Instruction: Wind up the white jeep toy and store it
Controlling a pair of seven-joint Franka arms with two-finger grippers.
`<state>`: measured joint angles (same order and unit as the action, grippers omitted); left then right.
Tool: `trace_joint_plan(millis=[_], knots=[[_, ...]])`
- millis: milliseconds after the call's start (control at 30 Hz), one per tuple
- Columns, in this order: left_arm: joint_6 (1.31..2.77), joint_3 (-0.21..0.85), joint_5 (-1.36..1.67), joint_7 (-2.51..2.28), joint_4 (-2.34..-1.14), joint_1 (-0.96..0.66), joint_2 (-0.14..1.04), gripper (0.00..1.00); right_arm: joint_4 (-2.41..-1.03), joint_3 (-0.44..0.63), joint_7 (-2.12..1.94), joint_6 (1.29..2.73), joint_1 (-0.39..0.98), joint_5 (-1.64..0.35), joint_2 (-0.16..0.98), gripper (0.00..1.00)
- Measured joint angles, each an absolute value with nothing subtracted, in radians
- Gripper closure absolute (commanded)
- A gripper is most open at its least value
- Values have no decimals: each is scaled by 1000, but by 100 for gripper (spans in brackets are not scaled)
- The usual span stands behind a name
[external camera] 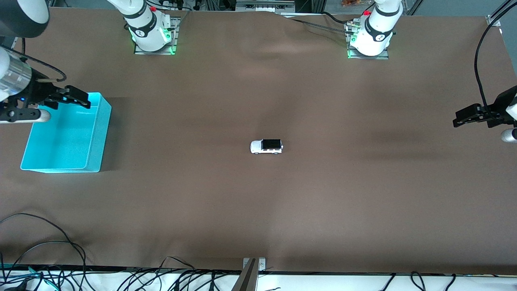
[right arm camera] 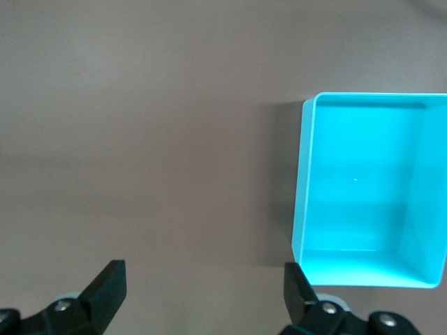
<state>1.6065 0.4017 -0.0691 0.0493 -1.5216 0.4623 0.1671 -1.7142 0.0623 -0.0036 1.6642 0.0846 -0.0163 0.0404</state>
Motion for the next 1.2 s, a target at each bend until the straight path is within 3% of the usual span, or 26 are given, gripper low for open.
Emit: trace_joint_plan(millis=[634, 1201], knots=[[1605, 402, -69, 49, -1524, 462, 167, 0, -1975, -119, 344, 1960, 96, -16, 31, 0], [1605, 402, -69, 49, -1532, 462, 167, 0, -2027, -156, 528, 2131, 113, -58, 85, 0]])
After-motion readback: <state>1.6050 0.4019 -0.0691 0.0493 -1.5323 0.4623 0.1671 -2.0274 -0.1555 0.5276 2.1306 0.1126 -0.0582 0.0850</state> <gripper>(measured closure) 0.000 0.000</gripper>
